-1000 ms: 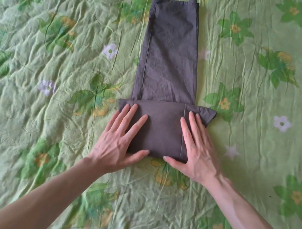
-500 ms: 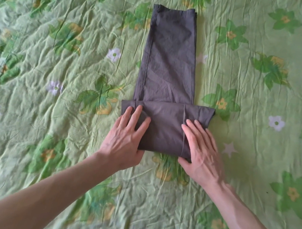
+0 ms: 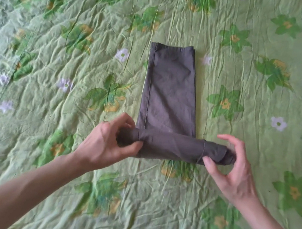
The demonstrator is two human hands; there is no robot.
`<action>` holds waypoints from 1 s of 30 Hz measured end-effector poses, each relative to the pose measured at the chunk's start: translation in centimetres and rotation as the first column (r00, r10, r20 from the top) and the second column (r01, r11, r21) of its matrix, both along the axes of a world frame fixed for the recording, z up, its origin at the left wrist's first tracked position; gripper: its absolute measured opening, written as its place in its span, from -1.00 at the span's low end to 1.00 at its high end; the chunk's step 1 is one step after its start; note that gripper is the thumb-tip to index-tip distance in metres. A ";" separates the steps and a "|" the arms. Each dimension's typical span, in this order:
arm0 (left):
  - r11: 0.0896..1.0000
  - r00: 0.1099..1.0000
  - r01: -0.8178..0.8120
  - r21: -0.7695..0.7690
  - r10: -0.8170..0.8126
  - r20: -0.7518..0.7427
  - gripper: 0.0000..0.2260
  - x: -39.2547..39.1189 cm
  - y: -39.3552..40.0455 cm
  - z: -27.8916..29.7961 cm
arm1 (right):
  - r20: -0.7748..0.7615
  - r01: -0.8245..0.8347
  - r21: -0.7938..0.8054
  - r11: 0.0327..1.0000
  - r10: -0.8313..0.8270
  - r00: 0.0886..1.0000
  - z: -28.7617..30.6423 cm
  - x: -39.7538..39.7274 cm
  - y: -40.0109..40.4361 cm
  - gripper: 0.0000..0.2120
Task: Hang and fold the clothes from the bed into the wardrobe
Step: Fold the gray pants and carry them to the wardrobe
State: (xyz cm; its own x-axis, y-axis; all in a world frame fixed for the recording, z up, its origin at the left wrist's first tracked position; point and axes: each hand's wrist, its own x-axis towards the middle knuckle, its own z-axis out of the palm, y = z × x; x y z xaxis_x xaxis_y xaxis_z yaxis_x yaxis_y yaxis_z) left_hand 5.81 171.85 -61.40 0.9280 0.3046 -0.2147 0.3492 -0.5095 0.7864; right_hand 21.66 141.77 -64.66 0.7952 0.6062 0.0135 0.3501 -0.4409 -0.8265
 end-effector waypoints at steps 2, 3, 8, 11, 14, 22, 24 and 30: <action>0.943 0.970 -0.242 -0.228 0.235 -0.059 -0.71 0.2 -0.4 -0.1 | -0.067 0.123 0.079 0.989 -0.118 0.991 -0.1 0.1 1.0 -0.57; 0.901 0.948 -0.319 -0.293 0.308 -0.086 -0.73 0.4 -0.6 -0.4 | -0.089 0.170 0.084 0.982 -0.162 0.983 -0.4 0.2 1.6 -0.64; 0.853 0.920 -0.392 -0.346 0.360 -0.156 -0.84 1.3 -0.7 -3.5 | -0.222 0.247 -0.030 0.969 -0.247 0.943 -3.5 0.4 4.3 -0.40; 0.829 0.882 -0.468 -0.307 0.418 -0.217 -0.76 2.0 -0.7 -5.6 | -0.223 0.272 -0.049 0.961 -0.276 0.935 -5.4 1.3 5.7 -0.43; 0.801 0.830 -0.550 -0.238 0.490 -0.267 -0.67 2.9 -0.9 -6.9 | -0.159 0.262 -0.109 0.959 -0.277 0.948 -7.0 2.0 6.7 -0.45; 0.844 0.898 -0.429 0.321 0.438 0.047 -0.54 3.2 -3.7 -6.9 | 0.460 0.036 -0.166 0.986 0.045 0.887 -6.9 1.5 6.2 -0.49; 0.844 0.976 -0.217 0.489 0.176 0.129 -0.58 2.7 -3.7 -6.9 | 0.487 -0.120 -0.236 0.964 0.224 0.844 -7.1 0.8 5.2 -0.51; 0.767 0.950 0.298 0.569 -0.296 -0.098 -0.23 1.0 -3.9 -8.5 | 0.367 -0.267 -0.460 0.847 0.455 0.811 -6.8 0.8 4.1 -0.14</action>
State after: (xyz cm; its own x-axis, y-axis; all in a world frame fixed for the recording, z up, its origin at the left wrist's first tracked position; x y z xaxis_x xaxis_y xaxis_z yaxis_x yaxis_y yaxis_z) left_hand 6.86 167.97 -69.85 0.9924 0.0810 -0.0928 0.1066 -0.9420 0.3181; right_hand 22.46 145.85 -71.51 0.4760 0.8791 0.0242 0.8318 -0.4410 -0.3370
